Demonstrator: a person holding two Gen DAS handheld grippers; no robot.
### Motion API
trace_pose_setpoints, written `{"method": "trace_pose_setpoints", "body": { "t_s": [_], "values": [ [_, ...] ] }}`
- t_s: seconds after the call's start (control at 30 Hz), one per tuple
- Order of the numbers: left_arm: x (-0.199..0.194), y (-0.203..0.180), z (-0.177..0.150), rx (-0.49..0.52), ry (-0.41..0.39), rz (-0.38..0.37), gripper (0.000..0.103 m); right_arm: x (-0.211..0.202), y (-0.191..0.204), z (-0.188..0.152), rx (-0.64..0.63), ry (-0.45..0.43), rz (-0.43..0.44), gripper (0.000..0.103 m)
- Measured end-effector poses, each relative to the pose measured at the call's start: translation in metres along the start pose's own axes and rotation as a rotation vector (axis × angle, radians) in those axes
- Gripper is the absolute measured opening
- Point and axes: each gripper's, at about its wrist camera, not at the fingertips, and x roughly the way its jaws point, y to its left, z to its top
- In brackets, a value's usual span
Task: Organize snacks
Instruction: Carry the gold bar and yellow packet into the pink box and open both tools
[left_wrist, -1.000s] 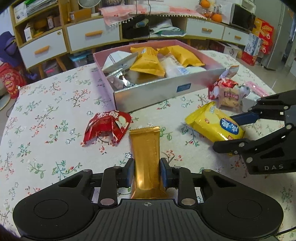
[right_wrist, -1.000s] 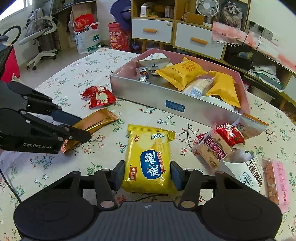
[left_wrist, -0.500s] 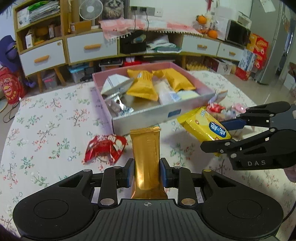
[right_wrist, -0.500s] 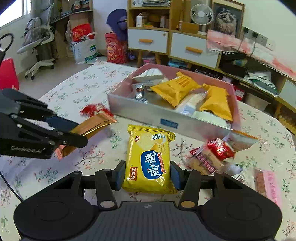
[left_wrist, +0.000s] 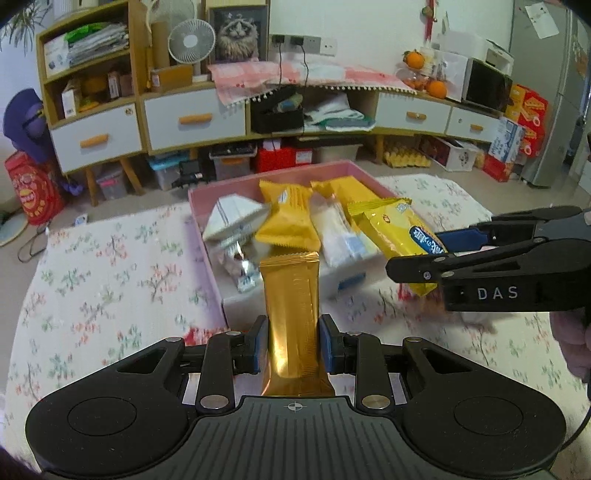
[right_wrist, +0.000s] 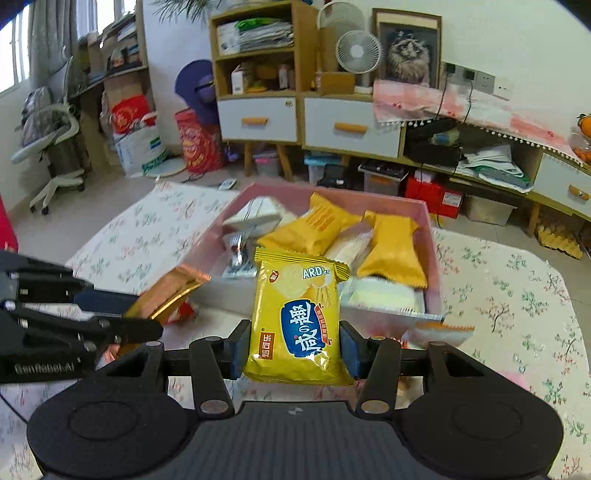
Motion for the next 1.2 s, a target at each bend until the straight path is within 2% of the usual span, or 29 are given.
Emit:
{"method": "trace_pose_setpoints", "body": {
  "t_s": [0.27, 0.5, 0.63, 0.67, 0.7, 0.93, 1.2],
  "values": [
    [0.025, 0.001, 0.03, -0.035, -0.022, 0.03, 0.026, 0.016, -0.022, 0.017, 0.133, -0.051, -0.01, 0.021],
    [0.059, 0.001, 0.045, -0.065, -0.014, 0.005, 0.026, 0.03, -0.034, 0.022, 0.178, -0.065, -0.051, 0.021],
    [0.074, -0.004, 0.052, -0.015, -0.005, -0.044, 0.026, 0.036, -0.046, 0.02, 0.21, -0.075, -0.084, 0.02],
    [0.078, -0.005, 0.053, 0.002, 0.004, -0.052, 0.026, 0.037, -0.049, 0.02, 0.219, -0.076, -0.089, 0.014],
    [0.082, -0.006, 0.054, 0.017, 0.015, -0.06, 0.026, 0.038, -0.052, 0.02, 0.229, -0.076, -0.093, 0.013],
    [0.094, -0.009, 0.055, 0.085, 0.048, -0.084, 0.026, 0.043, -0.059, 0.015, 0.271, -0.068, -0.097, 0.013],
    [0.099, -0.007, 0.056, 0.161, 0.037, -0.014, 0.032, 0.044, -0.057, 0.017, 0.259, -0.062, -0.103, 0.014]
  ]
}}
